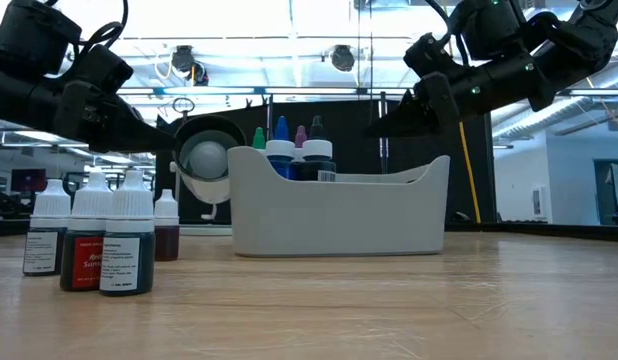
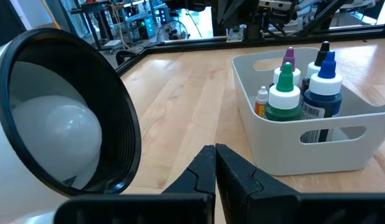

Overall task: Pick & Place food coloring
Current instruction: Put the orange food coloring bottle into the gray bin

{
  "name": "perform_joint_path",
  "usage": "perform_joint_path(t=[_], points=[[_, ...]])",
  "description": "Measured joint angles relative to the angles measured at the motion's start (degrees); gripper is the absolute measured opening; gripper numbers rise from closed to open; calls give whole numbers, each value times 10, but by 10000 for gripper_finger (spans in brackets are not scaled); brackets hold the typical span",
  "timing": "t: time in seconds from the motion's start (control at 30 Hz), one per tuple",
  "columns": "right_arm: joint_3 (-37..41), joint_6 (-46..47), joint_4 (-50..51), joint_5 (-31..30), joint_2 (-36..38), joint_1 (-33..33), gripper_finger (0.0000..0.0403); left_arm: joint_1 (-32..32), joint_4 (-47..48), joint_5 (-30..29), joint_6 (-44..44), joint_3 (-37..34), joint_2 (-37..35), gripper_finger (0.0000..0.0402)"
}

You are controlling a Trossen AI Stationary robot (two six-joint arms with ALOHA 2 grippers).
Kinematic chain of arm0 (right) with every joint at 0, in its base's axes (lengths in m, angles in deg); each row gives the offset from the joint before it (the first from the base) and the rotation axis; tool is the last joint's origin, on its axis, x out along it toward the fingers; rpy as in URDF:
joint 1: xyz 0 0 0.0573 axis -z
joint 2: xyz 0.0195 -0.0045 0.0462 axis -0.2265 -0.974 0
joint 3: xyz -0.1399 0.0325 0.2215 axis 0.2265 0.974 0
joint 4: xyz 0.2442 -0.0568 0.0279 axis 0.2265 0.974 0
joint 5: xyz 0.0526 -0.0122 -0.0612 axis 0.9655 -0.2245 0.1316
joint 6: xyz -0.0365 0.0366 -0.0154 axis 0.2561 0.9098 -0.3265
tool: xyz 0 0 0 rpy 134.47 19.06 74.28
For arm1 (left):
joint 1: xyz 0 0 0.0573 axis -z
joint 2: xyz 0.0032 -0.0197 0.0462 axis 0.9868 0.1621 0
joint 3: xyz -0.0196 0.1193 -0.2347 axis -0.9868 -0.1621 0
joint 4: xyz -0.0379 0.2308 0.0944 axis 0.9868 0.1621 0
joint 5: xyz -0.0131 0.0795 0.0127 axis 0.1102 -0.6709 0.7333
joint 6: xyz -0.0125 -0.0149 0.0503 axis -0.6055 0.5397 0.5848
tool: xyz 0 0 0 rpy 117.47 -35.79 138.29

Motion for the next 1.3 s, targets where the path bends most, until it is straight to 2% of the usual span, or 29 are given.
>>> perform_joint_path(t=[0.27, 0.47, 0.63, 0.7, 0.9, 1.1, 1.3], points=[[0, 27, 0, 0, 0, 0, 0, 0, -1, 0, 26, 0, 0, 19], [0, 27, -13, -3, 0, 0, 0, 0, -1, 1, 4, 0, 0, 19], [0, 50, -33, -97, 0, 0, 0, 0, 0, 31, -2, 0, 0, 19], [0, 51, -32, -112, 0, 1, 0, 0, 0, 31, -4, 0, 0, 19], [0, 84, -14, -43, 0, 0, 0, 0, -1, 30, -4, 0, 0, 19], [0, 111, 4, -45, 0, 13, 0, 1, -2, 34, -16, 0, 0, 19], [0, 109, 8, -36, 0, 21, 0, 1, -2, 35, -71, 0, 0, 19]])
